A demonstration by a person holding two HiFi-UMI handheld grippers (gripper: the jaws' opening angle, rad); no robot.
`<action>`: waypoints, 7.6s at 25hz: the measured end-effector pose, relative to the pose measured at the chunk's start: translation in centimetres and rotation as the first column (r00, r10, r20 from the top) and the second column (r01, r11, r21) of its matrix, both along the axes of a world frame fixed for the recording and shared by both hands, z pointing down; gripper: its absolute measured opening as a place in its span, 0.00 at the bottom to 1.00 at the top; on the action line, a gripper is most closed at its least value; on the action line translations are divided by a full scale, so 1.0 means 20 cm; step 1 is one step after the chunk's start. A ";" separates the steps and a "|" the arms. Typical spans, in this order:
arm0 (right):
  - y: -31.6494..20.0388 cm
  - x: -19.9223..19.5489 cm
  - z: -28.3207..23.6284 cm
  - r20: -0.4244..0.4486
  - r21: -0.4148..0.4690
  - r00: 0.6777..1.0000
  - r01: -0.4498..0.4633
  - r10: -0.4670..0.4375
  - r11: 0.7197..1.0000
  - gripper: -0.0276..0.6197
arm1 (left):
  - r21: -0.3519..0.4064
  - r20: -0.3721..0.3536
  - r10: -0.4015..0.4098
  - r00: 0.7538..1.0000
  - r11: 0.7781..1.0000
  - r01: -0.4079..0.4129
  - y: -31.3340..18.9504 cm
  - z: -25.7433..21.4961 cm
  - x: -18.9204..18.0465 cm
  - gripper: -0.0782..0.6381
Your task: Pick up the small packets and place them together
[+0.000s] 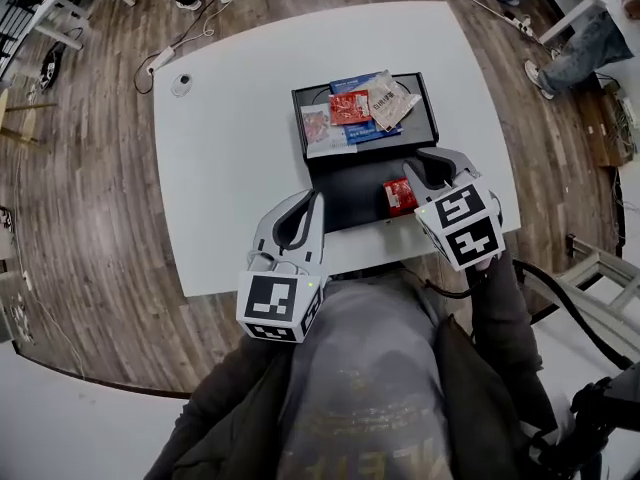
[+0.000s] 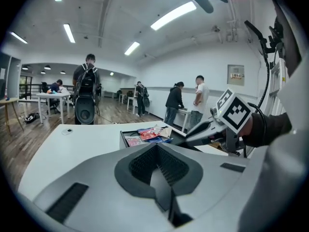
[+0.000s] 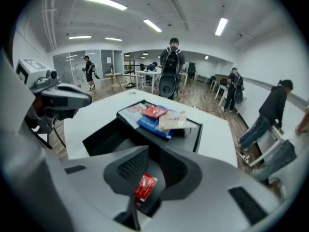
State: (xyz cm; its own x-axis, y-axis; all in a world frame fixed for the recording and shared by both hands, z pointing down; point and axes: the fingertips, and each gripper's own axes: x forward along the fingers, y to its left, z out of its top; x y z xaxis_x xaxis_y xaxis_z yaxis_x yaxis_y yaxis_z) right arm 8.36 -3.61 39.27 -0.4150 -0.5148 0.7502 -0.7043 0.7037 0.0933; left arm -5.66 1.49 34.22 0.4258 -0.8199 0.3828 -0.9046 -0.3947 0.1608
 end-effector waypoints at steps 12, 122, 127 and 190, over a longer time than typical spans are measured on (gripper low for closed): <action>0.15 -0.07 0.31 -0.138 -0.174 0.977 0.136 -0.161 0.975 0.08 | -0.042 -0.004 0.036 0.999 0.998 -0.036 -0.07 0.06 0.01 0.11; 0.17 -0.30 0.26 0.013 -0.146 0.875 0.480 -0.484 0.865 0.17 | -0.580 0.097 0.512 0.853 0.726 -0.370 0.01 0.46 0.37 0.11; 0.24 -0.32 0.40 -0.068 -0.239 0.808 0.556 -0.585 0.796 0.29 | -0.551 0.064 0.468 0.881 0.753 -0.360 0.02 0.43 0.31 0.11; -0.41 -0.31 -0.03 0.044 -0.044 0.935 0.353 -0.351 0.935 0.29 | -0.497 -0.129 0.224 0.966 0.829 -0.258 0.10 0.37 0.11 0.11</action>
State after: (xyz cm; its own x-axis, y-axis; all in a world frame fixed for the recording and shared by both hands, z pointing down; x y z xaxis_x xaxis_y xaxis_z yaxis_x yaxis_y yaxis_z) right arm 2.09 -11.90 38.73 -0.5890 -0.2932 0.7531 -0.4125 0.9104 0.0318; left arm -3.55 3.55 41.56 0.6214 -0.3876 0.6809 -0.7727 -0.4470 0.4508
